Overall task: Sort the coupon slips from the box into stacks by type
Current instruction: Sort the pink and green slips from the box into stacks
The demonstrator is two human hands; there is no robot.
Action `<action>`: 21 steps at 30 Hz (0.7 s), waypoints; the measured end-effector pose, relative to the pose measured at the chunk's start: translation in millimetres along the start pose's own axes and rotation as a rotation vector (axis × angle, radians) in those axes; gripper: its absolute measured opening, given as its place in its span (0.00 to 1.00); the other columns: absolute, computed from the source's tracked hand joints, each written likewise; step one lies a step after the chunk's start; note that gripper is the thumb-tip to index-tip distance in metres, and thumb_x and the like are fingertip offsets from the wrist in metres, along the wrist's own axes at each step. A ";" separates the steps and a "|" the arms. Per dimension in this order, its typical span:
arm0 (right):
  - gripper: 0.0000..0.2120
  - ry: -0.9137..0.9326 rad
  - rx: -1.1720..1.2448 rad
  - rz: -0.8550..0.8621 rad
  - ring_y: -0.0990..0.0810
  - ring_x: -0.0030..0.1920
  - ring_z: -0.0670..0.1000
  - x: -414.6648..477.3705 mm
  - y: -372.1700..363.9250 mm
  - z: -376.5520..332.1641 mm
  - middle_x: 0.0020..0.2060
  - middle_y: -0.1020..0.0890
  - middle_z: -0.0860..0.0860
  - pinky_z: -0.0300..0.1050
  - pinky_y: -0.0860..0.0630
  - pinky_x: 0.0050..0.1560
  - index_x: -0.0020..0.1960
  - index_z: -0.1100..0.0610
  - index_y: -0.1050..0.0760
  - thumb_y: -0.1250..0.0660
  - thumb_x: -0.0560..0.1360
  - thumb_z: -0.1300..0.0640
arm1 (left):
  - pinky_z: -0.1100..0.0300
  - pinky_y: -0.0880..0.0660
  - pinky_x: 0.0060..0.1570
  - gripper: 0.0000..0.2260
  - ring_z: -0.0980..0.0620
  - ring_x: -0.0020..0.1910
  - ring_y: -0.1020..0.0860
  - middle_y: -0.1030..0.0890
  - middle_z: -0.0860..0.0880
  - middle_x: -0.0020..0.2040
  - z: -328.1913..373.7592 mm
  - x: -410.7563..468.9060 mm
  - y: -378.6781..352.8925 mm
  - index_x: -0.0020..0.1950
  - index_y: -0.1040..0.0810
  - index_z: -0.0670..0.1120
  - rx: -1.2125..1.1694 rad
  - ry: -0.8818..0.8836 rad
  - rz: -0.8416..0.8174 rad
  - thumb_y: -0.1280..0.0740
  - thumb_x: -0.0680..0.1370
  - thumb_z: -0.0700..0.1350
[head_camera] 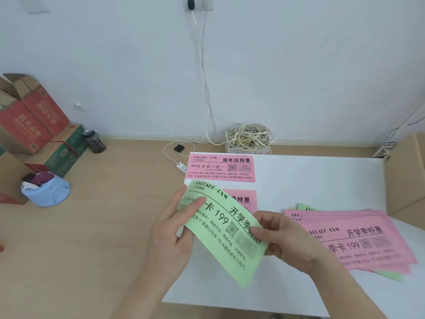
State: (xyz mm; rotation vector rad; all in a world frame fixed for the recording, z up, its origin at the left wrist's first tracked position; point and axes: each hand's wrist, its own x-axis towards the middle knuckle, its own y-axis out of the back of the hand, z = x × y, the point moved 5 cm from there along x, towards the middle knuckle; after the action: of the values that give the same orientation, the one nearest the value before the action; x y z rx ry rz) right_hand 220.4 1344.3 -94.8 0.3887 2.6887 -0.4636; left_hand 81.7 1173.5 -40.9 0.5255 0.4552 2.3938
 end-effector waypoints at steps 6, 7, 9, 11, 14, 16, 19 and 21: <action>0.07 0.083 -0.442 0.283 0.17 0.48 0.60 -21.1 31.1 -34.1 0.45 0.14 0.53 0.56 0.22 0.52 0.48 0.58 0.19 0.34 0.77 0.66 | 0.50 0.22 0.54 0.25 0.41 0.58 0.21 0.21 0.42 0.61 -24.6 8.7 -6.3 0.61 0.24 0.41 -0.986 0.565 -0.102 0.38 0.64 0.32; 0.08 0.086 -0.476 0.289 0.17 0.49 0.61 -25.1 34.9 -38.8 0.45 0.14 0.53 0.57 0.24 0.54 0.48 0.57 0.18 0.34 0.77 0.66 | 0.50 0.21 0.53 0.24 0.42 0.56 0.20 0.22 0.41 0.62 -31.0 10.6 -10.9 0.61 0.24 0.41 -0.924 0.587 -0.092 0.33 0.66 0.34; 0.08 0.071 -0.537 0.294 0.17 0.50 0.59 -32.9 43.4 -46.3 0.44 0.14 0.52 0.57 0.24 0.56 0.48 0.55 0.18 0.34 0.77 0.65 | 0.50 0.21 0.53 0.28 0.47 0.55 0.19 0.25 0.43 0.65 -36.7 15.6 -23.5 0.63 0.25 0.47 -0.741 0.606 -0.075 0.24 0.64 0.40; 0.09 0.052 -0.575 0.290 0.17 0.49 0.57 -39.4 53.0 -52.3 0.44 0.14 0.51 0.56 0.24 0.55 0.48 0.54 0.18 0.34 0.77 0.64 | 0.50 0.22 0.52 0.34 0.51 0.55 0.19 0.27 0.43 0.66 -36.1 21.6 -38.7 0.65 0.26 0.51 -0.656 0.639 -0.080 0.20 0.61 0.44; 0.09 0.011 -0.645 0.274 0.16 0.46 0.56 -46.2 75.0 -56.2 0.43 0.14 0.50 0.54 0.23 0.49 0.49 0.51 0.17 0.33 0.77 0.63 | 0.55 0.20 0.41 0.27 0.47 0.48 0.17 0.18 0.41 0.55 -28.9 31.5 -61.2 0.65 0.28 0.49 -0.634 0.665 -0.142 0.25 0.69 0.36; 0.10 0.008 -0.636 0.313 0.16 0.43 0.53 -49.4 97.8 -61.5 0.41 0.14 0.49 0.47 0.23 0.45 0.51 0.50 0.18 0.32 0.76 0.63 | 0.57 0.21 0.36 0.18 0.45 0.43 0.16 0.15 0.42 0.46 -13.4 38.5 -77.5 0.61 0.24 0.46 -0.543 0.641 -0.211 0.31 0.73 0.32; 0.17 0.029 -0.375 0.398 0.15 0.45 0.55 -55.3 139.3 -70.6 0.44 0.15 0.56 0.42 0.20 0.46 0.58 0.50 0.22 0.29 0.73 0.65 | 0.60 0.22 0.31 0.11 0.48 0.39 0.16 0.15 0.45 0.41 0.4 55.3 -103.9 0.52 0.20 0.43 -0.475 0.616 -0.136 0.33 0.74 0.30; 0.22 -0.009 -0.222 0.389 0.15 0.49 0.57 -52.6 163.4 -69.3 0.47 0.15 0.59 0.48 0.19 0.51 0.63 0.50 0.26 0.30 0.73 0.68 | 0.60 0.22 0.33 0.10 0.52 0.39 0.16 0.15 0.49 0.40 4.9 72.2 -124.6 0.49 0.19 0.46 -0.395 0.594 -0.064 0.32 0.74 0.32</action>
State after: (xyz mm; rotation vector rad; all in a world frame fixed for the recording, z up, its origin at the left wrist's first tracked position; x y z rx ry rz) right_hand 298.5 1507.5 -55.7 0.8153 2.5320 -0.0524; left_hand 95.9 1313.1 -73.6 -0.3809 0.2240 2.4605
